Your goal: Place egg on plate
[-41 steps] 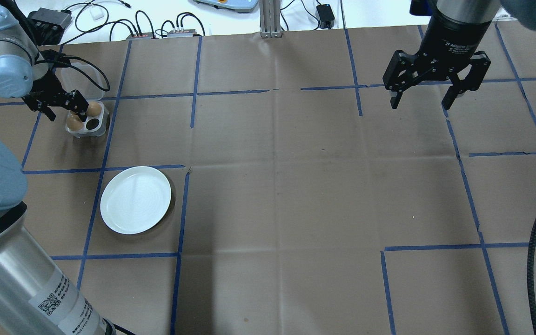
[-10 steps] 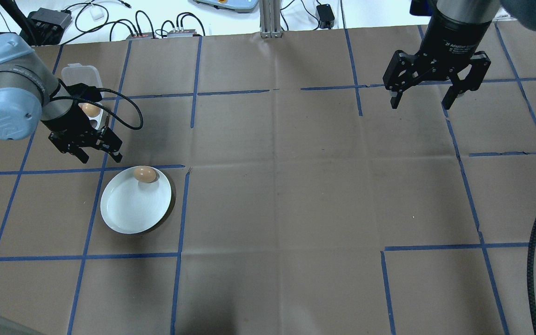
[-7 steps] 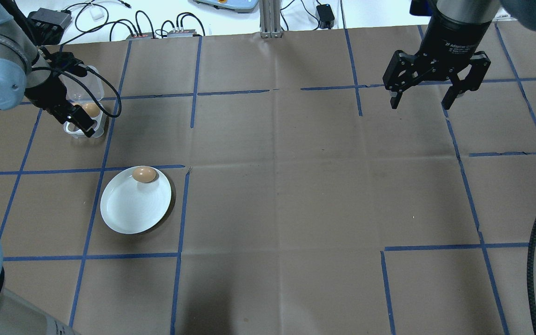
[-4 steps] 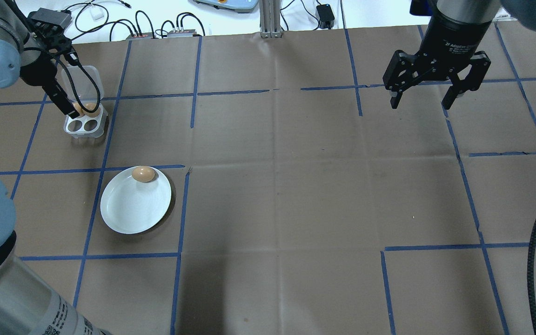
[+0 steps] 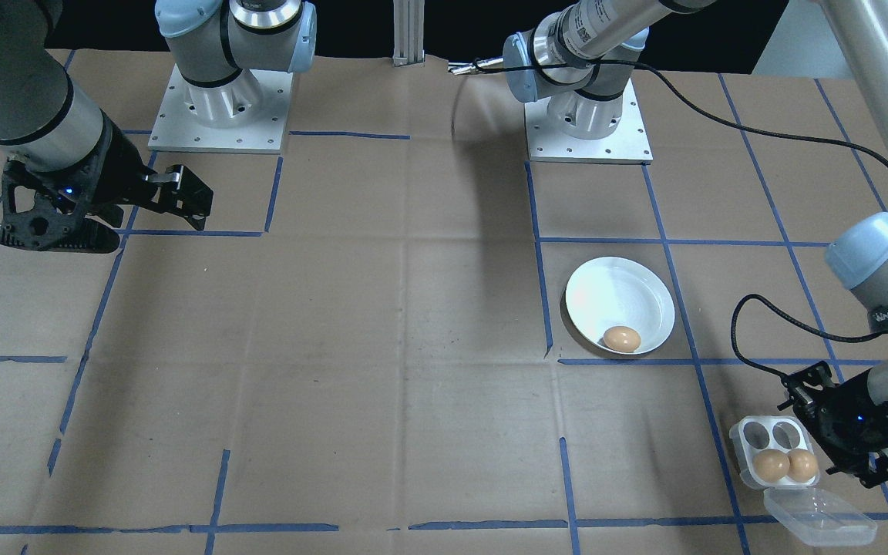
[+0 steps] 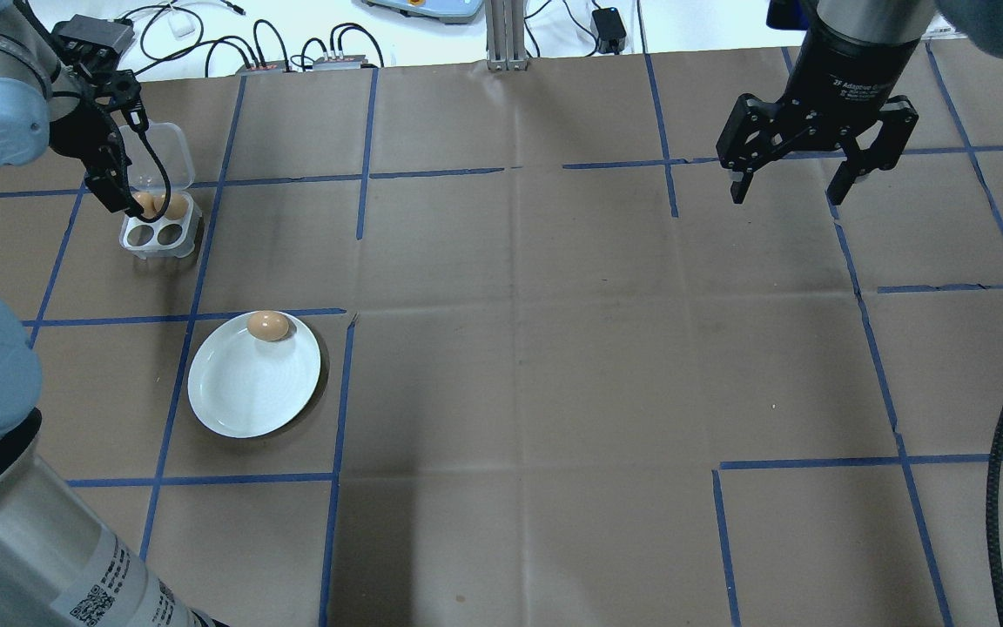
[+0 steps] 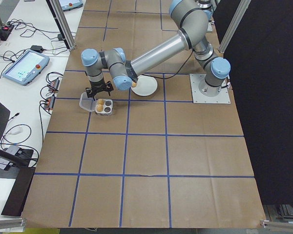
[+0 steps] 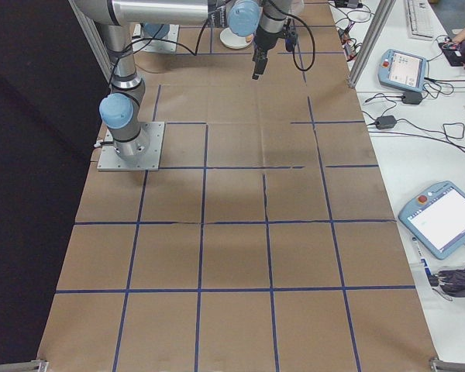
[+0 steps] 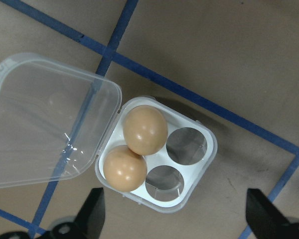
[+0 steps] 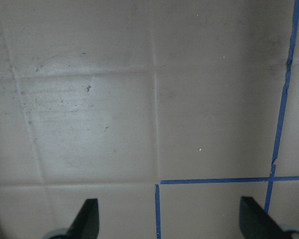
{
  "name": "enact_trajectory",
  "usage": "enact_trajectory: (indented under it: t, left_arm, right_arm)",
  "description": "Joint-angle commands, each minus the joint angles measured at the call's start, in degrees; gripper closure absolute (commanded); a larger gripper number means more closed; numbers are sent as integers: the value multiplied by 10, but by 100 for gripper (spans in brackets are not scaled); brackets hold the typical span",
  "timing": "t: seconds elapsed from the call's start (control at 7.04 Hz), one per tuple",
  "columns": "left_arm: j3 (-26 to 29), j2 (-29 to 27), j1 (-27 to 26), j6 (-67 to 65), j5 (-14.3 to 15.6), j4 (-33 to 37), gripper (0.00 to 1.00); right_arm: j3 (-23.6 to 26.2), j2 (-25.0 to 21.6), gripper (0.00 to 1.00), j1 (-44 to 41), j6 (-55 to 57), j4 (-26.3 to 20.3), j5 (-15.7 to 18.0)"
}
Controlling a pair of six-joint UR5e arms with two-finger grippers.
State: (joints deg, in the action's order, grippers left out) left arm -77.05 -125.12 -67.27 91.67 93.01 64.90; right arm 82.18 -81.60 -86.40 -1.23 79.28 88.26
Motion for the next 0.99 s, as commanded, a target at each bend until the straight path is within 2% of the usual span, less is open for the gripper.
enact_trajectory:
  t: [0.0, 0.43, 0.71, 0.85]
  left_arm:
    - [0, -21, 0, 67, -3, -50, 1]
    - [-6, -40, 13, 97, -5, -78, 1]
    - [-4, -50, 13, 97, -5, -78, 9]
    - [-6, -50, 13, 97, -5, -78, 9]
  right_arm:
    - [0, 0, 0, 0, 0, 0, 1]
    - [0, 0, 0, 0, 0, 0, 0]
    - [0, 0, 0, 0, 0, 0, 1]
    - [0, 0, 0, 0, 0, 0, 0]
